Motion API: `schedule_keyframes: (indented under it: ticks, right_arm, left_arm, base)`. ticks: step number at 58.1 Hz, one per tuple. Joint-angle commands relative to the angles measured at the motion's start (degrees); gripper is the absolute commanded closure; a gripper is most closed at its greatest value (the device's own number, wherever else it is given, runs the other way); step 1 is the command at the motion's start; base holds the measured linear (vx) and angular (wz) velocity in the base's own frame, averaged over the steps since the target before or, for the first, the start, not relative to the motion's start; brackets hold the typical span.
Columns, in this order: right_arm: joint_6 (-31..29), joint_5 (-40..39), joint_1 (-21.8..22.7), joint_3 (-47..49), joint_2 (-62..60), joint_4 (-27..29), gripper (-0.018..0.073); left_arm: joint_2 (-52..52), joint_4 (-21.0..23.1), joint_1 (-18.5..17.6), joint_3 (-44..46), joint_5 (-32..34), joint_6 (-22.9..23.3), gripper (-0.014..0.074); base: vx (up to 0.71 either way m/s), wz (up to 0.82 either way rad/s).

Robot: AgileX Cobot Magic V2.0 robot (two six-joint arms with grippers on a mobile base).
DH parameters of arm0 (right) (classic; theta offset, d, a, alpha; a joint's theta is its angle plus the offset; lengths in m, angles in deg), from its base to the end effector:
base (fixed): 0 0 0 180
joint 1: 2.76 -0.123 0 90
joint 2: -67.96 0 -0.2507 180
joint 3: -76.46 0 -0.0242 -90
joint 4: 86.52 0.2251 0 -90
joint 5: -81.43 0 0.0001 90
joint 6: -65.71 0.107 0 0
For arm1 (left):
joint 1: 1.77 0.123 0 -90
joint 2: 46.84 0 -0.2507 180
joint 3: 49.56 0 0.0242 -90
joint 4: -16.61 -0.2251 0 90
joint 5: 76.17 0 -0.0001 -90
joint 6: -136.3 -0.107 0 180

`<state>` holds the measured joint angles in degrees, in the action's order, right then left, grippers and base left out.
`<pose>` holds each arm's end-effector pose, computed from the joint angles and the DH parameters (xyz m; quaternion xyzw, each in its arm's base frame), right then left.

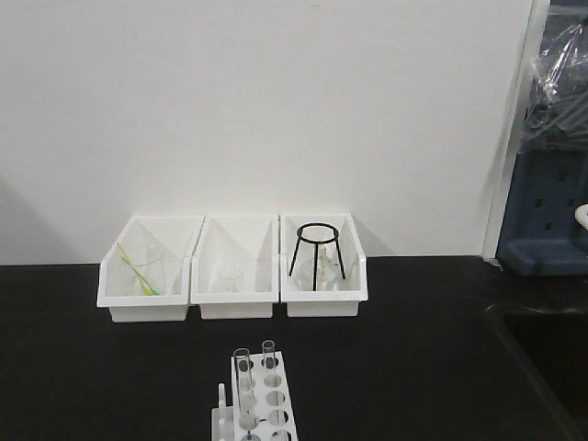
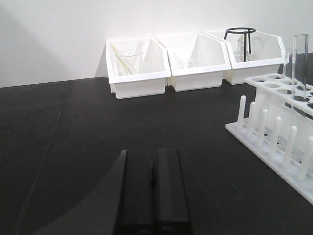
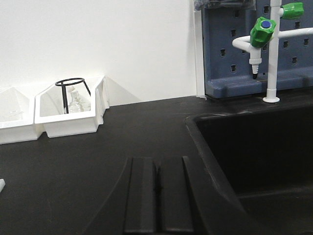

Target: Flip and reinsert test tube from rack

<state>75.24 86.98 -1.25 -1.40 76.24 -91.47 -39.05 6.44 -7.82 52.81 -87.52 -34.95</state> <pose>0.0818 -0.0031 0.1952 0.0412 0.7162 0.0158 0.6966 0.0802 -0.0047 0.1867 0.0358 0.7457 -0.0150 0.6651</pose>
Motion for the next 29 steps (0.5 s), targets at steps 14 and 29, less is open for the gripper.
schedule_keyframes:
  ticks: [14,29]
  right_arm:
    - [-0.7,-4.6,0.2,-0.2,-0.7,-0.2,0.057]
    - [-0.4,-15.6,0.2,0.4,-0.7,0.4,0.057]
  left_arm:
    - [-0.5,0.3,0.0,0.2,4.3,0.6,0.0603]
    - [-0.5,0.3,0.0,0.2,4.3,0.6,0.0603]
  base:
    - [0.0,0.0]
    - [0.0,0.0]
